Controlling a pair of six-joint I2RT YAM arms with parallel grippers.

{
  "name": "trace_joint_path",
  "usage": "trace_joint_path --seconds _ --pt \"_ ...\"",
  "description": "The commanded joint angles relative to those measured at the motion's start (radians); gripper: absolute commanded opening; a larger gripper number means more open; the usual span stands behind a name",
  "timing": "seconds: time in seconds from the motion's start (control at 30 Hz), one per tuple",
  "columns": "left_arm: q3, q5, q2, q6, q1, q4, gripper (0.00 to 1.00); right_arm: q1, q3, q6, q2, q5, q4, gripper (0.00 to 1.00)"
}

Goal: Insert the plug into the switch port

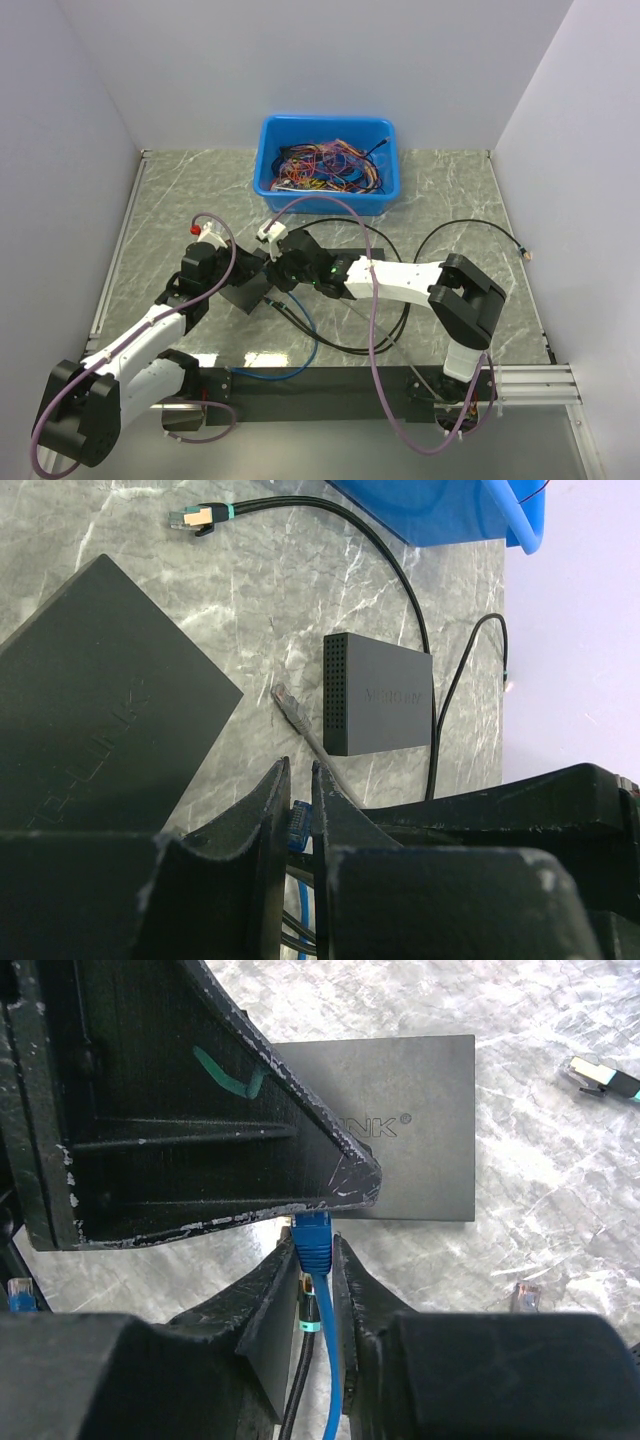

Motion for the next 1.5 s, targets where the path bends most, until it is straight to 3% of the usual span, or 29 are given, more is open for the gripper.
trace_joint_path --seconds 0.0,0.33,0.67,0.77,0.87,0.9,0.97,1.0,1.1,1.2,1.47 --pt "0.028 0.004 0.002 -0.010 -0.006 0.044 0.01 0.006 0.026 0.003 -0.036 0.013 0.038 0.28" --pt "0.026 -0.006 -0.006 -0.006 -0.006 0.032 0.01 0.004 0.004 0.012 -0.053 -0.004 0.061 0.26" --pt "0.025 -0.006 -0.010 -0.009 -0.007 0.033 0.00 0.004 -0.003 0.017 -0.041 -0.008 0.067 0.03" --pt "0.026 -0.018 -0.003 -0.004 -0.007 0.024 0.03 0.006 -0.012 0.017 -0.048 -0.005 0.067 0.00" --pt "0.037 -0.035 0.016 0.005 -0.006 -0.002 0.22 0.004 -0.024 0.017 -0.047 0.005 0.058 0.00" --pt "0.040 -0.039 0.023 0.011 -0.006 -0.007 0.39 0.006 -0.030 0.018 -0.047 0.010 0.054 0.00" --pt "0.049 -0.068 0.031 0.022 -0.006 -0.023 0.55 0.004 -0.047 0.026 -0.047 0.024 0.038 0.00" --pt "0.051 -0.076 0.032 0.025 -0.006 -0.026 0.70 0.004 -0.050 0.030 -0.044 0.039 0.027 0.00" --pt "0.057 -0.116 0.034 0.033 -0.003 -0.030 0.87 0.006 -0.061 0.046 -0.033 0.064 -0.015 0.00" --pt "0.075 -0.166 0.048 0.047 0.008 -0.051 0.93 0.006 -0.066 0.061 -0.007 0.068 -0.052 0.00" --pt "0.075 -0.145 0.114 0.079 0.153 -0.002 0.92 0.012 0.037 0.073 0.132 0.076 -0.150 0.00"
